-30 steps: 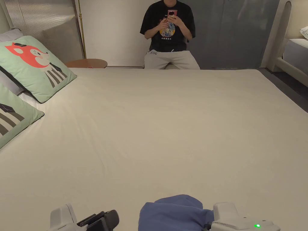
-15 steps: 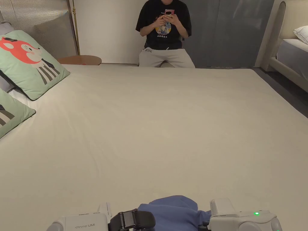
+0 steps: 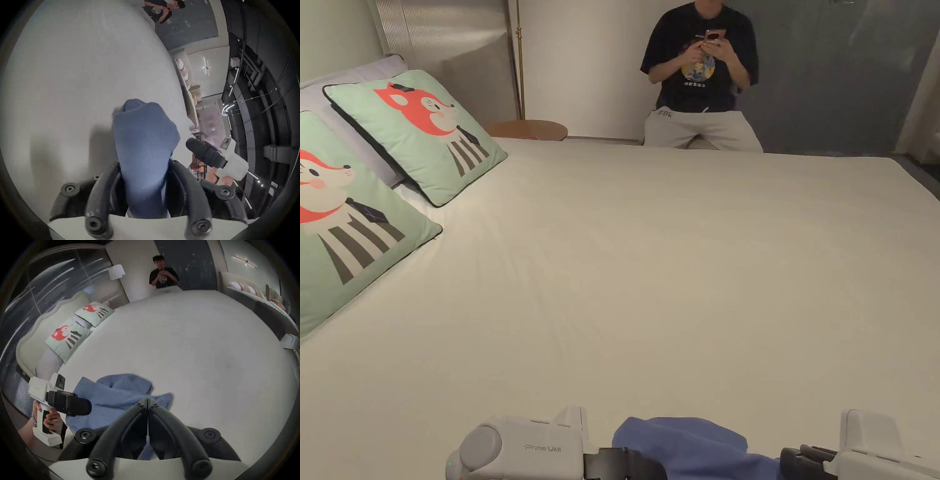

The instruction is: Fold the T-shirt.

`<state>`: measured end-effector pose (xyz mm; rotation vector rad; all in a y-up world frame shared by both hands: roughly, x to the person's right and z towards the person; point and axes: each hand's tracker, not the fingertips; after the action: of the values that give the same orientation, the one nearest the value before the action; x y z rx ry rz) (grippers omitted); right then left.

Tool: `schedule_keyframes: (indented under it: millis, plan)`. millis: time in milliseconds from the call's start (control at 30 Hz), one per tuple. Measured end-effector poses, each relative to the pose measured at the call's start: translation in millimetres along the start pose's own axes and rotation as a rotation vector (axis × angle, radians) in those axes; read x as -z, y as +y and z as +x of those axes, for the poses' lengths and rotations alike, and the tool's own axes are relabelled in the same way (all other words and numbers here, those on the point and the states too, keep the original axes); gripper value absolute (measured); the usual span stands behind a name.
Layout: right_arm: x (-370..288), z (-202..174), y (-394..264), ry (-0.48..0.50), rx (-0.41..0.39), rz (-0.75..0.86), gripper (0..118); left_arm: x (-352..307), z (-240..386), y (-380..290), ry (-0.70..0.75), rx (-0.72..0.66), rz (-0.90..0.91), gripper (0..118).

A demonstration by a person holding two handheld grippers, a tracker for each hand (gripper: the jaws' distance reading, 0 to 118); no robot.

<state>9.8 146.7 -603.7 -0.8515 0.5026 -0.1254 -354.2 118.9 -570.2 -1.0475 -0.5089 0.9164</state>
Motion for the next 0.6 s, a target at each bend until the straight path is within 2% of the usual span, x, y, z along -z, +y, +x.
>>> schedule_keyframes:
  millis: [233,400,600]
  plan:
    - [4.3,-37.9,22.9,0.035,-0.044,0.048,0,-121.7,-60.8,35.8,0.14,0.0,0.153,27]
    - [28.3,-60.4,27.1,0.064,-0.052,0.041,0,-210.1,-115.0,48.2,0.229,-0.092,0.275,27]
    - [45.6,-86.9,33.0,0.08,-0.064,0.025,0,-272.4,-147.5,29.7,0.286,-0.189,0.378,27]
